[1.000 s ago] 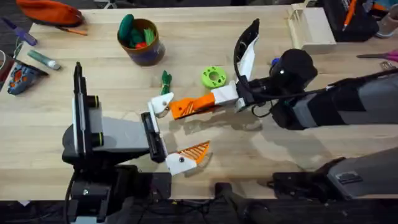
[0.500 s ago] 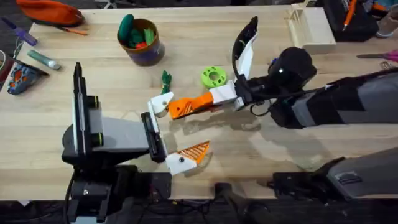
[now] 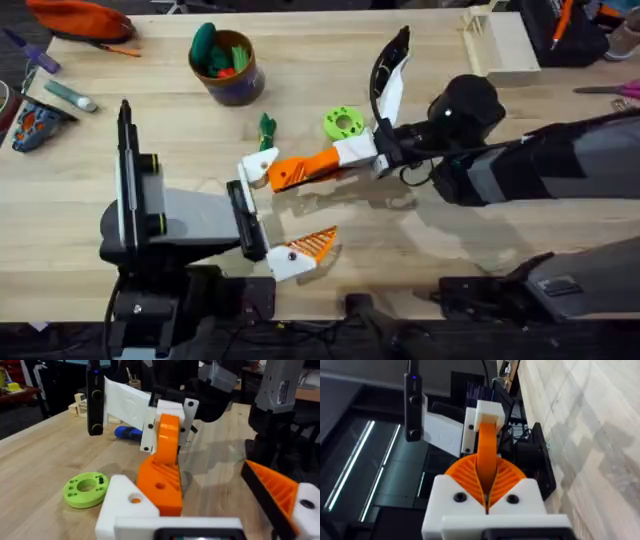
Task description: Pick up the gripper from the table and insert it into the empty holder that is missing its gripper. Then pick up a screw, insert it into the mounting hole, and use the screwdriver to tighten it. Finally, clean up the table by picking up the vegetable and placing it into the bucket.
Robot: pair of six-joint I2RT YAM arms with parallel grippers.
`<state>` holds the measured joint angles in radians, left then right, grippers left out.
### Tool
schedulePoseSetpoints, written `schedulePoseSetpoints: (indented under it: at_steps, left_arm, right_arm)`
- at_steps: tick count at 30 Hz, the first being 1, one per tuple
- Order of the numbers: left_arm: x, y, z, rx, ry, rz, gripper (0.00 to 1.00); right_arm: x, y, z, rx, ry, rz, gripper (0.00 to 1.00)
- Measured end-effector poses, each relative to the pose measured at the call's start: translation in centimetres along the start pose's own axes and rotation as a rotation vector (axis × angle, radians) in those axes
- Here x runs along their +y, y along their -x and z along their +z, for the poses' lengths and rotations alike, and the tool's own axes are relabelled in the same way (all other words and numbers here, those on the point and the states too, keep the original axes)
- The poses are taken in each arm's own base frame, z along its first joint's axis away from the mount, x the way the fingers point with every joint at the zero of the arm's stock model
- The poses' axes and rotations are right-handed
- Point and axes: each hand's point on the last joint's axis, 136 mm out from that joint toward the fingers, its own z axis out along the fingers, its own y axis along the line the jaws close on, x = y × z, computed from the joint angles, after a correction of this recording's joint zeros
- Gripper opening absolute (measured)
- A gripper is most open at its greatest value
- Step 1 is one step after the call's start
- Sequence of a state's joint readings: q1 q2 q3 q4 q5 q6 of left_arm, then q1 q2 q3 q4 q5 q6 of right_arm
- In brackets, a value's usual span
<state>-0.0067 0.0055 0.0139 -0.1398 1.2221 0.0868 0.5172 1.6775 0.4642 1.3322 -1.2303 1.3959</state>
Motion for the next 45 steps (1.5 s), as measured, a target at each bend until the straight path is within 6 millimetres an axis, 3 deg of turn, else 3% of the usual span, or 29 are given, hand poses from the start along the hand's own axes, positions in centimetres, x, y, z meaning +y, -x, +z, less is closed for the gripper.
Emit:
schedulePoseSetpoints:
  at_steps: [45]
  left_arm:
    - [0.4, 0.0, 0.0, 0.000, 0.020, 0.005, 0.999]
  right_arm:
    - [-0.4, 1.4, 2.2, -0.085, -0.016, 0.025, 0.009]
